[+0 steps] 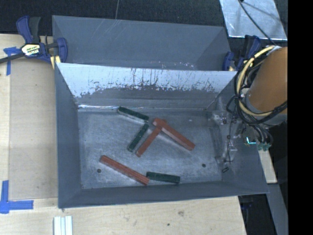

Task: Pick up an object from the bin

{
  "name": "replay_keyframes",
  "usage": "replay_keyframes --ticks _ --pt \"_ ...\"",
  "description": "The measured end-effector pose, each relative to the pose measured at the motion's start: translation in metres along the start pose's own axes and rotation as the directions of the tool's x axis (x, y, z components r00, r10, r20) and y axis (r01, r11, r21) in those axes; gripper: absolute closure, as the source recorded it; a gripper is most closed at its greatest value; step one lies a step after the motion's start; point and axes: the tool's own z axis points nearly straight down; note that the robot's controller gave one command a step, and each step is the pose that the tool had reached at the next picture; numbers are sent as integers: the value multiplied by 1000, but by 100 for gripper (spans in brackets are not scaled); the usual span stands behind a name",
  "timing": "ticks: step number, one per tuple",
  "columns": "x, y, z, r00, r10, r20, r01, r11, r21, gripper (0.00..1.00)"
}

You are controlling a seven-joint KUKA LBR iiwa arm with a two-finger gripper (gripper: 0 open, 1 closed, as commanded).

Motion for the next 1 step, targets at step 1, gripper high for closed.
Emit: replay_keyframes --ticks 1 --pt "-2 0 -4 1000 -3 8 3 1000 1 0"
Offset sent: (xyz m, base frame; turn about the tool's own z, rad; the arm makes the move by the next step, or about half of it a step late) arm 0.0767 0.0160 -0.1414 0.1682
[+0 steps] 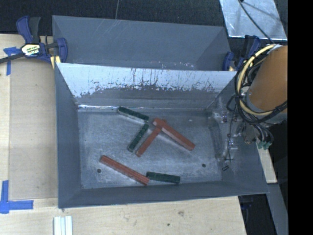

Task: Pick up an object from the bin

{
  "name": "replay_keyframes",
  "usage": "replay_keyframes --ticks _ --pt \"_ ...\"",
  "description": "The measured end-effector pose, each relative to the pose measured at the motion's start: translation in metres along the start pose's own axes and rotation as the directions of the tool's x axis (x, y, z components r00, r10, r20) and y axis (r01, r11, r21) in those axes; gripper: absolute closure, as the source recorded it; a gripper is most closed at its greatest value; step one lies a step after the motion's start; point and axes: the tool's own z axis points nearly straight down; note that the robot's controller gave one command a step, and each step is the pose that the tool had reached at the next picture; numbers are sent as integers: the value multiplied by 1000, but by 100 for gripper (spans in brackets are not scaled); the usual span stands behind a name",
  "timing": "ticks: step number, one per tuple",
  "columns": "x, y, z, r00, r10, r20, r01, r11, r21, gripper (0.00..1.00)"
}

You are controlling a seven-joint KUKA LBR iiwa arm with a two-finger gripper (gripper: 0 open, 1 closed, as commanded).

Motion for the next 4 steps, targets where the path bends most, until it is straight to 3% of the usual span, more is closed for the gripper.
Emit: replay_keyframes --ticks 1,2,3,4 --pt "-39 7 69 996 86 5 -86 996 0 0" --pt "-64 25 70 993 117 -4 -117 993 0 0" --pt "-83 37 76 982 189 3 -189 982 -1 0" --pt "-92 48 147 964 266 -10 -266 964 2 0"
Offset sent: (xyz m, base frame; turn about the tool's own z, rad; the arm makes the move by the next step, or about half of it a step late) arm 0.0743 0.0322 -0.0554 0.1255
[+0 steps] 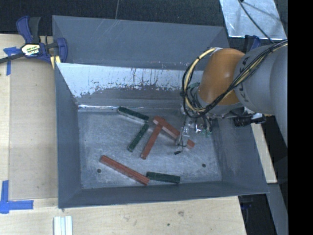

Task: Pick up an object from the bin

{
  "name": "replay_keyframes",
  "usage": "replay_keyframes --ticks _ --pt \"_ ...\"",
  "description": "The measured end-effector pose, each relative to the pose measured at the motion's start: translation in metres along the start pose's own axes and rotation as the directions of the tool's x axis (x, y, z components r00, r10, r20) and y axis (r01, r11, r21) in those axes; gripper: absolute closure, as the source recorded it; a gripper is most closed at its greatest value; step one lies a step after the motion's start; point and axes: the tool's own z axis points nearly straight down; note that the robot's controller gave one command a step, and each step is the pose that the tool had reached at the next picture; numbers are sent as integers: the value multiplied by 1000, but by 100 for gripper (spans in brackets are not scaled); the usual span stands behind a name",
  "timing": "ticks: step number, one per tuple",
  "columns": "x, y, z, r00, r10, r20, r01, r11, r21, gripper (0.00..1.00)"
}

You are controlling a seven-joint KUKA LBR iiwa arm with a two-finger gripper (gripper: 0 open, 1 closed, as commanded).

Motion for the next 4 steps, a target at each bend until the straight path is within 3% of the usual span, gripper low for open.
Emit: replay_keyframes --ticks 1,4 --pt "5 17 -5 999 45 16 -45 999 -1 100" --pt "8 16 -29 999 44 6 -44 999 -1 100"
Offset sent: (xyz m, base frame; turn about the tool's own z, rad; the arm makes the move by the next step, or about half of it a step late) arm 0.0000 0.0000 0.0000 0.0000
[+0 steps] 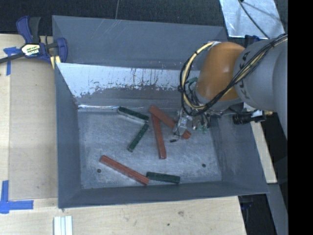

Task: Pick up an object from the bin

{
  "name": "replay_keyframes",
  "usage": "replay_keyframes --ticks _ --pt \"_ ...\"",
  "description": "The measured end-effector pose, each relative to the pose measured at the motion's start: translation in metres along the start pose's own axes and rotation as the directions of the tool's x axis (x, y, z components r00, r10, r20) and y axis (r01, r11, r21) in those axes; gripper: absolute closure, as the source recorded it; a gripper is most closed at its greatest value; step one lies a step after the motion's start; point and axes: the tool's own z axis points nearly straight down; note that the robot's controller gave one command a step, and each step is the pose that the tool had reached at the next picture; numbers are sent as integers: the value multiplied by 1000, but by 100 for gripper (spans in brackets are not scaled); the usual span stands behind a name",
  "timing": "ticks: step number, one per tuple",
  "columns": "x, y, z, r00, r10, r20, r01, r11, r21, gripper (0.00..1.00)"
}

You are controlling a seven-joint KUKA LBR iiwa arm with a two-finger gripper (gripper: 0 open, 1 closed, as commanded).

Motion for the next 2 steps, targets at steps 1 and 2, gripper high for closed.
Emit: replay_keyframes --ticks 1,2 --pt "-2 0 -18 1000 -1 7 1 1000 -2 100" --pt "-1 0 -29 1000 -2 3 2 1000 -2 100"
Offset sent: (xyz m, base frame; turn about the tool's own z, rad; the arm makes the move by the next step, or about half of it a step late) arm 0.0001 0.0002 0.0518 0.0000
